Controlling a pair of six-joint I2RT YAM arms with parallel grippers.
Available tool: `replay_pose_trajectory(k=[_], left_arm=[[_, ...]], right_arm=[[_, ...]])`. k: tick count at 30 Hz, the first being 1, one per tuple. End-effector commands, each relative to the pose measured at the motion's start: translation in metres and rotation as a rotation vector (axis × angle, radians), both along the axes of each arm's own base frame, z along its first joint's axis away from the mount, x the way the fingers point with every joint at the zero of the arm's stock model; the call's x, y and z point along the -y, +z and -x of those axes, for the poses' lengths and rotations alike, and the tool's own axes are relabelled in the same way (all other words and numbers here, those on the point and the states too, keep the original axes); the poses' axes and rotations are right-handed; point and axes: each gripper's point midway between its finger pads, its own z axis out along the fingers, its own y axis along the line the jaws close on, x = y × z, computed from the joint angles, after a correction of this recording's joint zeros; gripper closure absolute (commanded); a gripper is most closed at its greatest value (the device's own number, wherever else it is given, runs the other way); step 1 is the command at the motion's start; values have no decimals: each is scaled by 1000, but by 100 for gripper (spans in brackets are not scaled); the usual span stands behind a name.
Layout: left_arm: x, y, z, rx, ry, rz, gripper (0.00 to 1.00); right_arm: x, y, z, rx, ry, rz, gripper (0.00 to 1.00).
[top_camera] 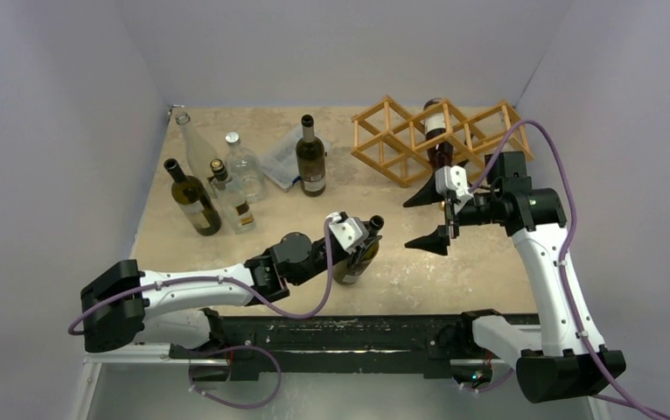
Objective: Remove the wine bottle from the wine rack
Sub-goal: Pick up the wine bottle from the wine rack, then place the wine bottle at the center of the board.
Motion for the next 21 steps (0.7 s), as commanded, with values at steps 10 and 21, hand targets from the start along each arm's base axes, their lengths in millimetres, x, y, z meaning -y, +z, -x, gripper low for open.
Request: replay_pose_trajectory(k=[10,21], left_arm=[[-42,66,-11,67,150,208,100],[-83,86,-38,103,295,266,100]], right_arm=[[5,-24,-11,-6,-66,-73,9],[11,-34,-13,8,-98,-109,5]])
